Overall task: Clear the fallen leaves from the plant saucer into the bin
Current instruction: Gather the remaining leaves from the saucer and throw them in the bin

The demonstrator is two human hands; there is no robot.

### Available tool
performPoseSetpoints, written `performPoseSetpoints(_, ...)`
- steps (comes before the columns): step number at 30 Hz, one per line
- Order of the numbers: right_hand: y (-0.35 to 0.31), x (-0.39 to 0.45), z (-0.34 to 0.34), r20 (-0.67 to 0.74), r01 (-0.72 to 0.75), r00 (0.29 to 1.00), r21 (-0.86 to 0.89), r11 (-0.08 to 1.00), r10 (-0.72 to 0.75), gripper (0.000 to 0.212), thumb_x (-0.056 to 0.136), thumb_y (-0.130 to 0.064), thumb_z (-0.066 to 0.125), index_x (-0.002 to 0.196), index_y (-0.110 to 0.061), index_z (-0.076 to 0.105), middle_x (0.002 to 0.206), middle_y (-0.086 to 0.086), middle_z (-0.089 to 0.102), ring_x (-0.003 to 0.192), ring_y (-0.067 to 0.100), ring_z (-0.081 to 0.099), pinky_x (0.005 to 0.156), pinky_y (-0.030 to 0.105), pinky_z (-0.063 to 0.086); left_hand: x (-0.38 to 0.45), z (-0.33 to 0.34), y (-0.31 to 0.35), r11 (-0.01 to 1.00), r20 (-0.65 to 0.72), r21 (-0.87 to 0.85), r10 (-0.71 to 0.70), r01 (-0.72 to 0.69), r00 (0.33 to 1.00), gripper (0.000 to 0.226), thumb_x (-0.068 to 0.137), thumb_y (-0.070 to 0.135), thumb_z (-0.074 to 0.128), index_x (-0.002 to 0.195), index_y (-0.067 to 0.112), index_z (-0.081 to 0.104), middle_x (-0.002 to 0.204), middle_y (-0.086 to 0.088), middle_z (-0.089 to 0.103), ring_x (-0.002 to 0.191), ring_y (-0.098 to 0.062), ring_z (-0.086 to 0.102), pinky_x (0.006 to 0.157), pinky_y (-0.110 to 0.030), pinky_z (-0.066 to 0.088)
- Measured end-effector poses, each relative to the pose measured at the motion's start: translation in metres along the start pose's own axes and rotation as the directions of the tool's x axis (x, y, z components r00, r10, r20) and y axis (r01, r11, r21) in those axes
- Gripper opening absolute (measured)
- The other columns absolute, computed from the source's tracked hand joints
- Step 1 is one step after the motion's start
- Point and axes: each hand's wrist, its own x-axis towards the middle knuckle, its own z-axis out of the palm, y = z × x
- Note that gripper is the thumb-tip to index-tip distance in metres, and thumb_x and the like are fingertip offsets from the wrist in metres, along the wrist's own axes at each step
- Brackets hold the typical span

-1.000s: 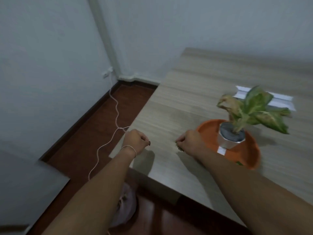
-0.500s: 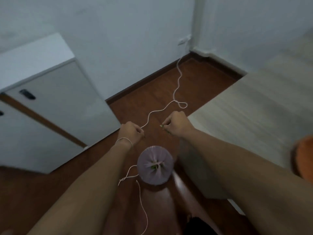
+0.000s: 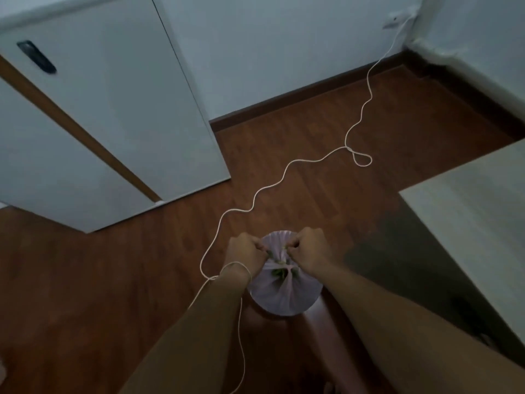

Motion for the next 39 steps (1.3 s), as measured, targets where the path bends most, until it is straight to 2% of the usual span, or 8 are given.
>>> performPoseSetpoints(10, 0.020, 0.017, 0.042, 0.055, -0.013, 0.998, -0.005, 1.000, 0.013, 0.045, 0.088, -0.019, 0.058, 0.045, -0.016, 0.043, 0.049, 0.000, 0.049, 0.047, 0.012, 0.045, 0.048, 0.024, 0.026, 0.018, 0.034, -0.024, 0.999, -0.006, -0.035, -0.017, 0.016, 1.000, 0.025, 0.075, 0.012, 0.058, 0.084, 0.023, 0.079, 0.088, -0.003, 0.078, 0.085, -0.022, 0.071, 0.084, -0.031, 0.057)
performPoseSetpoints(14, 0.018, 0.014, 0.044, 0.106, -0.006, 0.994, -0.033, 0.999, 0.010, 0.048, 0.088, -0.016, 0.055, 0.043, -0.021, 0.039, 0.046, -0.004, 0.044, 0.046, 0.008, 0.042, 0.046, 0.022, 0.024, 0.017, 0.034, -0.029, 1.000, 0.012, -0.027, 0.004, -0.003, 1.000, 0.020, 0.075, 0.011, 0.060, 0.079, 0.018, 0.079, 0.080, -0.005, 0.078, 0.078, -0.022, 0.072, 0.077, -0.033, 0.058)
performPoseSetpoints(20, 0.018, 0.015, 0.046, 0.072, -0.055, 0.996, -0.056, 0.997, 0.059, 0.049, 0.079, -0.009, 0.059, 0.038, -0.021, 0.036, 0.044, -0.004, 0.042, 0.051, 0.018, 0.046, 0.056, 0.028, 0.035, 0.016, 0.032, -0.030, 0.999, 0.054, -0.038, 0.032, -0.030, 0.998, 0.014, 0.077, 0.019, 0.066, 0.081, 0.018, 0.079, 0.078, -0.005, 0.077, 0.076, -0.023, 0.072, 0.075, -0.037, 0.059)
performPoseSetpoints(25, 0.022, 0.012, 0.054, 0.019, -0.021, 1.000, -0.023, 1.000, 0.021, 0.044, 0.080, -0.012, 0.059, 0.041, -0.020, 0.041, 0.044, -0.005, 0.045, 0.050, 0.016, 0.048, 0.071, 0.032, 0.050, 0.009, 0.031, -0.024, 0.995, 0.064, -0.009, 0.098, -0.098, 0.993, 0.017, 0.084, 0.024, 0.064, 0.092, 0.017, 0.078, 0.095, -0.007, 0.078, 0.091, -0.022, 0.071, 0.086, -0.033, 0.056)
performPoseSetpoints(29, 0.028, 0.003, 0.059, 0.007, -0.033, 0.999, 0.063, 0.997, 0.033, 0.021, 0.085, -0.017, 0.060, 0.066, -0.014, 0.069, 0.069, 0.004, 0.069, 0.063, 0.015, 0.055, 0.064, 0.026, 0.038, 0.000, 0.027, -0.022, 0.990, 0.078, 0.022, 0.137, -0.140, 0.987, 0.020, 0.086, 0.025, 0.061, 0.095, 0.016, 0.076, 0.096, -0.011, 0.077, 0.091, -0.026, 0.071, 0.085, -0.038, 0.056)
performPoseSetpoints(31, 0.028, -0.004, 0.056, 0.000, -0.036, 0.999, 0.101, 0.994, 0.037, 0.017, 0.086, -0.022, 0.059, 0.087, -0.014, 0.074, 0.082, 0.001, 0.072, 0.072, 0.013, 0.060, 0.066, 0.026, 0.045, -0.004, 0.022, -0.022, 0.986, 0.069, 0.038, 0.157, -0.159, 0.985, 0.019, 0.085, 0.023, 0.061, 0.093, 0.015, 0.076, 0.094, -0.010, 0.077, 0.088, -0.025, 0.071, 0.083, -0.037, 0.056)
performPoseSetpoints(35, 0.007, -0.026, 0.019, -0.075, 0.030, 0.997, 0.155, 0.988, -0.018, 0.017, 0.080, -0.023, 0.057, 0.081, -0.011, 0.068, 0.071, 0.004, 0.060, 0.070, 0.019, 0.058, 0.065, 0.030, 0.043, -0.014, -0.003, -0.014, 0.980, 0.077, 0.076, 0.177, -0.183, 0.981, 0.031, 0.078, 0.032, 0.059, 0.103, 0.022, 0.075, 0.100, -0.003, 0.077, 0.094, -0.020, 0.072, 0.084, -0.029, 0.055)
performPoseSetpoints(39, -0.020, -0.068, -0.058, -0.154, 0.083, 0.987, 0.220, 0.972, -0.049, 0.032, 0.076, -0.026, 0.055, 0.100, -0.016, 0.074, 0.100, 0.008, 0.072, 0.094, 0.022, 0.065, 0.087, 0.031, 0.051, -0.038, -0.050, 0.027, 0.955, 0.054, 0.141, 0.256, -0.261, 0.965, 0.031, 0.079, 0.033, 0.062, 0.098, 0.014, 0.077, 0.100, -0.010, 0.077, 0.090, -0.021, 0.072, 0.080, -0.028, 0.049)
